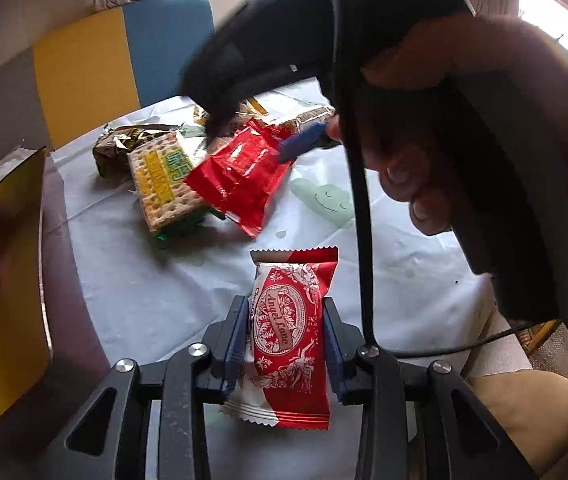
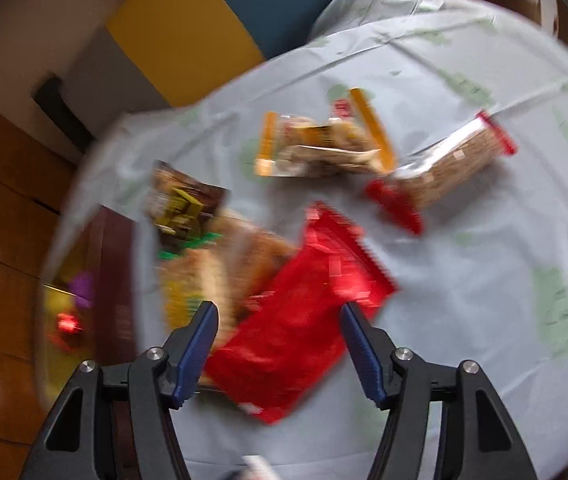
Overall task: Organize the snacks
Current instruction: 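Grasp the red-and-white printed candy with the left tool while the right tool reaches the large red bag, then carry the red-and-white candy into the tray and release it while the right tool grasps the red bag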
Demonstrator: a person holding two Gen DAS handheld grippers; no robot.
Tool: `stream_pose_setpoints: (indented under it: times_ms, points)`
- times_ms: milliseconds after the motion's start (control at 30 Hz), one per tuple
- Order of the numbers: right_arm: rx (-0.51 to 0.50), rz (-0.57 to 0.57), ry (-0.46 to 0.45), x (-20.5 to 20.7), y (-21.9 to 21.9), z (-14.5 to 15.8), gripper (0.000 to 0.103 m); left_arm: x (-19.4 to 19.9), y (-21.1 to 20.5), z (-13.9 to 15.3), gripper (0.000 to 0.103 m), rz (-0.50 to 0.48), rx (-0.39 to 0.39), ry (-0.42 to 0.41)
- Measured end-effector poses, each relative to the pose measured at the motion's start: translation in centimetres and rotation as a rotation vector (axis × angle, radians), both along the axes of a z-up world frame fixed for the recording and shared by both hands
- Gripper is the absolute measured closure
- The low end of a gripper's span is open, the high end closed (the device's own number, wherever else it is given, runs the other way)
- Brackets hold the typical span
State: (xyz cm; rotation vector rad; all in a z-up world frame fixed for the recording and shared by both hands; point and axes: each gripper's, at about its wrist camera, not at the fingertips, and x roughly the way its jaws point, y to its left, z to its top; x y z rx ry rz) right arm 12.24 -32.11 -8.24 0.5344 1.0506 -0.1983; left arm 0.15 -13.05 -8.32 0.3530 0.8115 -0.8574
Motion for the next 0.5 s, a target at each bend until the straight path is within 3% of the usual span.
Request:
stream_pose_setpoints:
  times_ms: [67,200,267,300,367,500]
  points:
    - [-0.002,-0.028,0.013,-0.1,-0.4,-0.5,0.037,-0.3,-0.1,-0.2,0.067,0.008,0.001,-0.004]
    - [0.160,-0.085,-0.007,-0.2,-1.6,-1.6,0.036,-0.7,0.3,-0.3,0.067,0.016,-0.007,0.000]
    - [0.134,-0.066,-0.011,0.0,-1.2,-1.6,0.037,-1.1,0.1,-0.2,0.067,0.013,-0.002,-0.006]
    - [0.116,-0.050,-0.013,0.0,-1.0,-1.6,0.040,-1.4,0.1,-0.2,0.067,0.011,-0.001,-0.009]
    - [0.081,-0.001,-0.028,-0.4,-0.7,-1.4,0.054,-0.7,-0.3,0.0,0.067,0.014,-0.003,-0.004]
    - [0.147,0.008,-0.081,-2.8,-2.7,-1.5,0.057,-0.4,-0.4,0.0,0.067,0.020,-0.010,0.000]
